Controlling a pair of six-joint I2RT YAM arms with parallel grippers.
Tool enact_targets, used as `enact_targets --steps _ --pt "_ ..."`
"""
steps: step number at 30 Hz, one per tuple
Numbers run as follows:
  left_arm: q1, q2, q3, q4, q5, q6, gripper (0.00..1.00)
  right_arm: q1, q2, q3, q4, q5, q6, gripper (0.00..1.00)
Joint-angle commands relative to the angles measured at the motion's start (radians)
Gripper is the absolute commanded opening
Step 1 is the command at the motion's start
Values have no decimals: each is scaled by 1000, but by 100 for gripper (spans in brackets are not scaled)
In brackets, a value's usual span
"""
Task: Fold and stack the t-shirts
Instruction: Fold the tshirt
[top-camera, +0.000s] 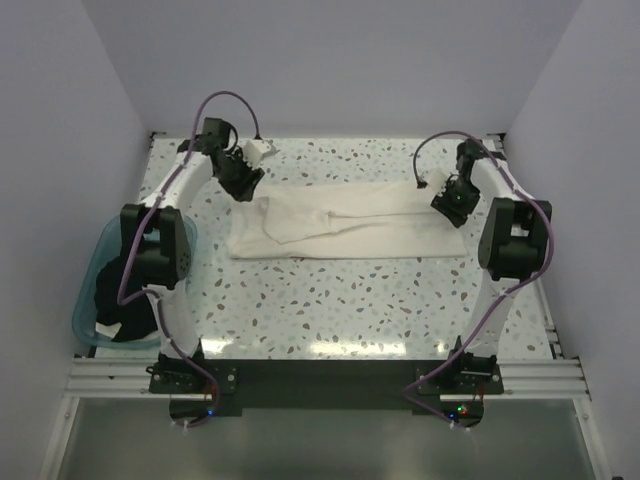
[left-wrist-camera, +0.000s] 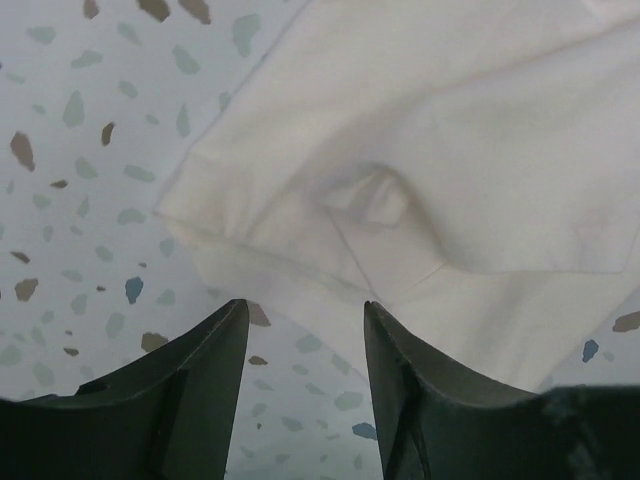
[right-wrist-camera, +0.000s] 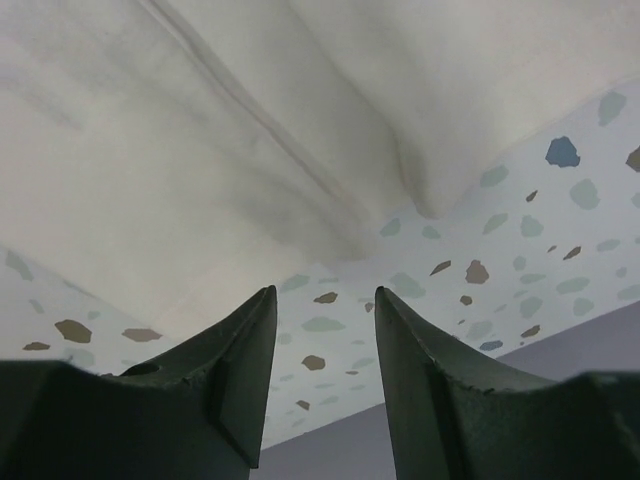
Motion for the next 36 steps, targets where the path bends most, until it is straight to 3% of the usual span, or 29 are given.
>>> enact_targets --steps 1,7,12,22,29,33,36 --pt "74 -165 -82 46 54 -126 55 3 -96 42 -71 -5 150 47" --pt "74 -299 -323 64 145 -183 54 8 -138 -25 -143 -131 315 35" --pt "65 -305 -438 150 171 -254 53 35 -113 -109 -50 -119 369 29" --pt "40 -256 -630 242 36 -281 43 58 -39 -264 105 -1 368 27" --pt "25 -277 -783 228 -33 -266 33 58 -116 -390 125 42 305 25" --pt "5 -381 -811 182 -3 -255 31 57 -194 -432 122 65 262 25" --pt "11 -464 -768 133 93 -251 35 57 -262 -338 57 -27 288 28"
